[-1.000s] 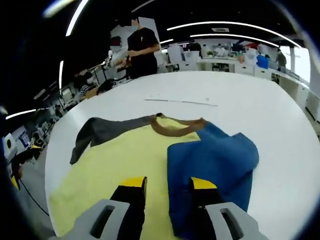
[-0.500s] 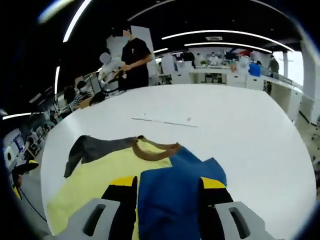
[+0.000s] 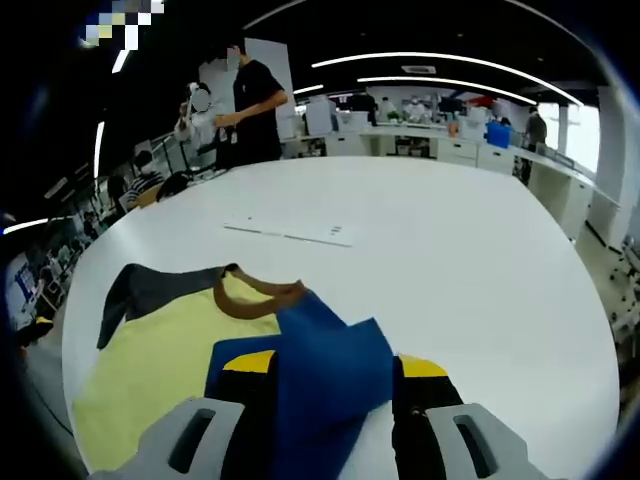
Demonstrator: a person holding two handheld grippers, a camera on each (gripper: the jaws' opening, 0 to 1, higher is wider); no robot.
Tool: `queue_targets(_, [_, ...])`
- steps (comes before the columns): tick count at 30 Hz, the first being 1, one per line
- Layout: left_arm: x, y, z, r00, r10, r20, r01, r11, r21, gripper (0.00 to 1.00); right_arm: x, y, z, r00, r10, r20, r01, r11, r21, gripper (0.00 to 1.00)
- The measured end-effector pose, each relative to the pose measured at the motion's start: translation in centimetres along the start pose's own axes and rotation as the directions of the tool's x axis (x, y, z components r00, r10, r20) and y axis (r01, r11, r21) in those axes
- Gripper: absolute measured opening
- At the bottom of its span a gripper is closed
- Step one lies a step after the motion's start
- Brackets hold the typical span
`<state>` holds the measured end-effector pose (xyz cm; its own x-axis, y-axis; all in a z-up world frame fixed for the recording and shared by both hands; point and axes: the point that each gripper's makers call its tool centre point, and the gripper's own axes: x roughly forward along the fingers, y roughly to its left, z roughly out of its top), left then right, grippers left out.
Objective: Fold the garment on the visible template until the final outline fits inside the template.
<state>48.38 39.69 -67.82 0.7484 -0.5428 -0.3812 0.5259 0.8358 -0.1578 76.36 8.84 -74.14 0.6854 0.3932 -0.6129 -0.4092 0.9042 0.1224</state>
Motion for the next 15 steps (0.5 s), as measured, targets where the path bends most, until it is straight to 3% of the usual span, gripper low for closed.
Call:
queue_targets(4, [0.3, -0.2, -0.1, 1.0, -0.004, -0.012, 0.004, 1.0, 0.009, 0.99, 2.0, -2.2, -0.2, 1.0, -0.016, -0.021, 0.015, 0.999, -0.032, 0.37])
queue_targets(6, [0.5, -0.2, -0.2, 1.0, -0.002, -0.019, 0.003, 1.0, 0.018, 0.99, 1.5, -1.9, -0.4, 1.0, -0.012, -0.018, 0.012, 0.999, -0.035, 0.34])
queue_targets(15, [1.2, -0.7, -0.3, 0.999, -0.009, -0.042, 0.01, 1.0, 0.024, 0.99, 3.4, -3.0, -1.7, 0.998, -0.001, -0.065, -0.005, 0.996, -0.085, 0.31])
